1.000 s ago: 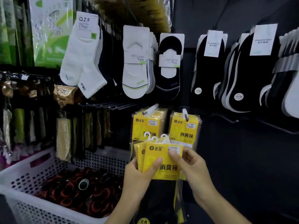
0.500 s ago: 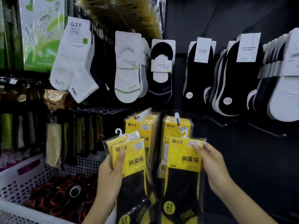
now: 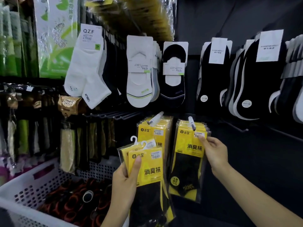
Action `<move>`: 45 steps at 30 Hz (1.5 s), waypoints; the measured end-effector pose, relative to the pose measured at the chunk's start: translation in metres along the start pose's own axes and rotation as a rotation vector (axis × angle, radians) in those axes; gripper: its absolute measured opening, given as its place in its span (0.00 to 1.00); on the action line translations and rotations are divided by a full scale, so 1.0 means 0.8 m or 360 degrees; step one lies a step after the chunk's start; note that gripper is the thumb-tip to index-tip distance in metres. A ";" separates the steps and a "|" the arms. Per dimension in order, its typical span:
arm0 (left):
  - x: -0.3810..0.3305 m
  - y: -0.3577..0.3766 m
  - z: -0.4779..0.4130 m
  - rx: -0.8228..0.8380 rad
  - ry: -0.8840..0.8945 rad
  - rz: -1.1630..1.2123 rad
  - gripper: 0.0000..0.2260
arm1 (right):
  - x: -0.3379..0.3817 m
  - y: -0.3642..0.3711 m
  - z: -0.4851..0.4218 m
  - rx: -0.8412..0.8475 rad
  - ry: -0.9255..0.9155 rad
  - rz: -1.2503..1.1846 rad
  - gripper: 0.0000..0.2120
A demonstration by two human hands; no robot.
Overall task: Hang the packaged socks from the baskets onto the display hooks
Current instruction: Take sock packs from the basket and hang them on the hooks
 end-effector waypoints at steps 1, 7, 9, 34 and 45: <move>0.000 0.000 0.001 0.0004 -0.0012 0.0003 0.12 | -0.005 -0.001 -0.002 -0.0092 0.0014 0.0051 0.10; 0.004 0.002 0.006 -0.0051 -0.0054 -0.0038 0.15 | -0.015 -0.006 0.038 -0.0085 0.0002 0.0136 0.10; 0.007 0.006 0.009 -0.0060 -0.0046 -0.0063 0.17 | -0.005 0.002 0.072 0.0344 0.0006 0.0069 0.11; 0.008 -0.003 -0.002 0.0021 0.0055 -0.0083 0.17 | 0.038 -0.022 0.042 0.0293 -0.0185 -0.0006 0.05; 0.017 0.015 0.005 0.0220 -0.0020 0.0070 0.12 | -0.009 -0.001 0.005 -0.0411 0.0086 0.0279 0.14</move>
Point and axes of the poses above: each hand's wrist, its own z-axis away from the middle knuckle, its own y-axis out of the palm, x = y × z, the point moved 2 cm from there along -z, towards the middle knuckle, and after that the axes turned 1 degree about y, right-handed, at the moved point
